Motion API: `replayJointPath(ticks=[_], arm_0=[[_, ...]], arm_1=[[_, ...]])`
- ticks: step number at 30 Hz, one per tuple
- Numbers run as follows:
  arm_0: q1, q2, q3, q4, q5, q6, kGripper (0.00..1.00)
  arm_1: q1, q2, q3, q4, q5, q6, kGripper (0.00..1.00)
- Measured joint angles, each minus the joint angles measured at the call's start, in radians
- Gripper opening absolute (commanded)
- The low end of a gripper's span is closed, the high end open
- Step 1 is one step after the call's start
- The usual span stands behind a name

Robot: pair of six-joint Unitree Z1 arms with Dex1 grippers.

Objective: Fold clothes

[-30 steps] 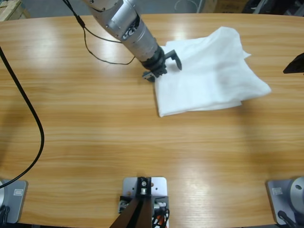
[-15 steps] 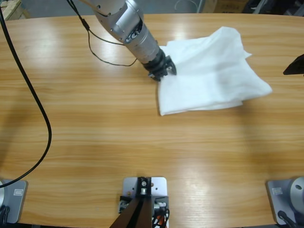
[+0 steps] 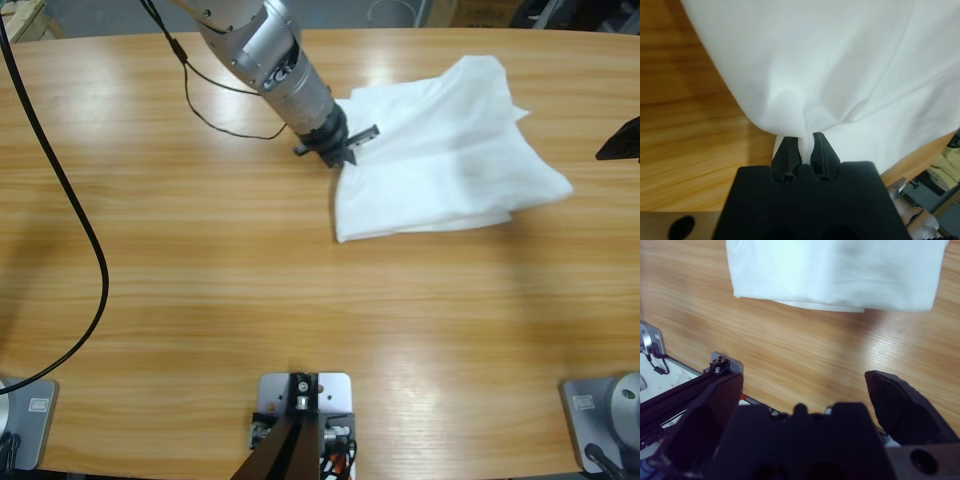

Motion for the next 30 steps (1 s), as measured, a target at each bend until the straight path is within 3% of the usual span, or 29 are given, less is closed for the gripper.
replayJointPath(ticks=[5, 8, 24, 30], arm_0=[[0.006, -0.005, 0.007, 0.088, 0.0, 0.04, 0.0], [0.018, -0.039, 0.074, 0.104, 0.009, 0.047, 0.0], [0.182, -0.409, 0.756, -0.07, 0.092, 0.067, 0.0], [0.295, -0.535, 0.928, -0.09, 0.115, 0.108, 0.0]], arm_1=[[0.0, -0.004, 0.004, 0.0, 0.013, 0.0, 0.991], [0.0, -0.007, 0.004, 0.0, 0.02, 0.0, 0.991], [0.0, -0.082, 0.062, -0.029, 0.048, 0.0, 0.991], [0.0, -0.11, 0.078, -0.045, 0.066, 0.0, 0.991]])
